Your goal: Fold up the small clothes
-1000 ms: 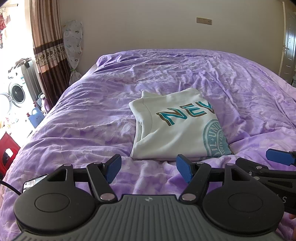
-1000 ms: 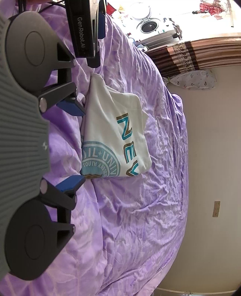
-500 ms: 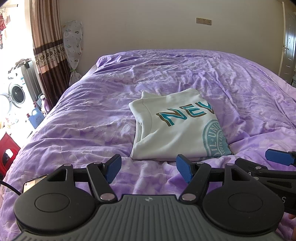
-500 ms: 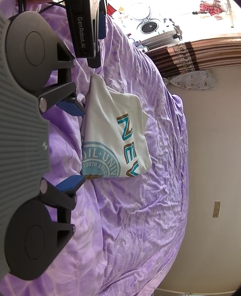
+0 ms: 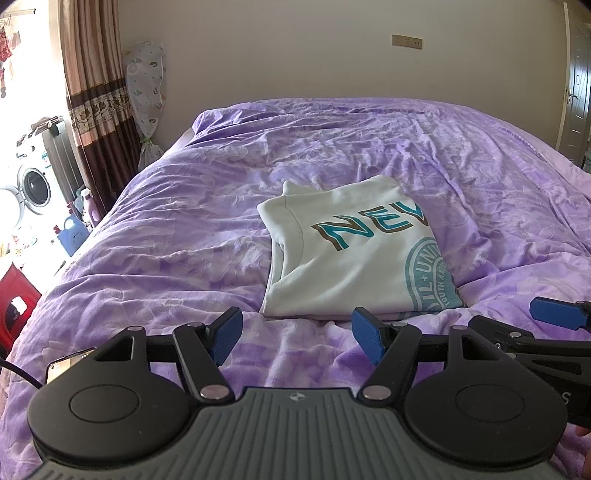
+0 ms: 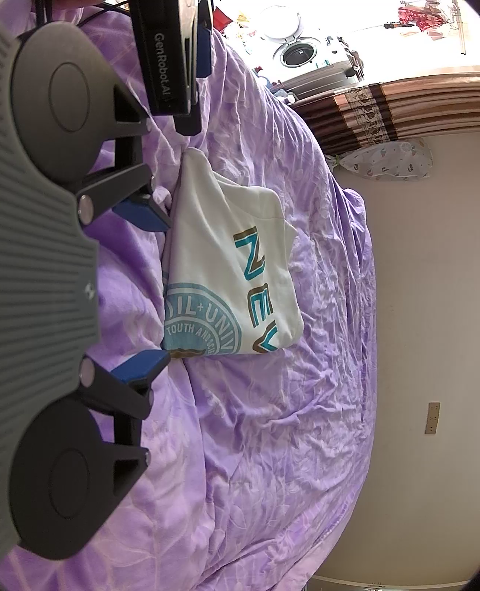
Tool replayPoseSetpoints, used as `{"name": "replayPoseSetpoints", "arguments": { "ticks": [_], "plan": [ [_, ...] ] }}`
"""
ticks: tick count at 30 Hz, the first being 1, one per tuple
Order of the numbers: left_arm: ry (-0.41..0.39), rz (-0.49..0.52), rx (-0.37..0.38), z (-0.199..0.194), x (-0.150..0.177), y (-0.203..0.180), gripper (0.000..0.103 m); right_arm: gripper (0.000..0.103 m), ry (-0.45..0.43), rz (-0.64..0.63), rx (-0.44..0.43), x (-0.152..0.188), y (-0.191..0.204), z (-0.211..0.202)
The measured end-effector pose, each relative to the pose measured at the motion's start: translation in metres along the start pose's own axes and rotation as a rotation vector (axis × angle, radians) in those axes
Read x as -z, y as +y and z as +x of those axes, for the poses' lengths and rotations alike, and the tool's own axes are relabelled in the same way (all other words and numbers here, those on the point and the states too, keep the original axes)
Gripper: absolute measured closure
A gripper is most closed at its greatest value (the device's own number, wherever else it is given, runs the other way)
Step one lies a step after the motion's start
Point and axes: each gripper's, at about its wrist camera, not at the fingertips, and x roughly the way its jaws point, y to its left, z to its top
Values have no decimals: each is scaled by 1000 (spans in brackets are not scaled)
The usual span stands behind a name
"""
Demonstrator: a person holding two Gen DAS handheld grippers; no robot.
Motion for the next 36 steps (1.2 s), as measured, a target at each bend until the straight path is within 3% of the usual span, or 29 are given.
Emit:
{"name": "replayPoseSetpoints", "arguments": {
  "ticks": [36],
  "plan": [
    [-23,10,24,-4,-2,-4,29,33,6,0,-1,0,3,1]
  ]
}}
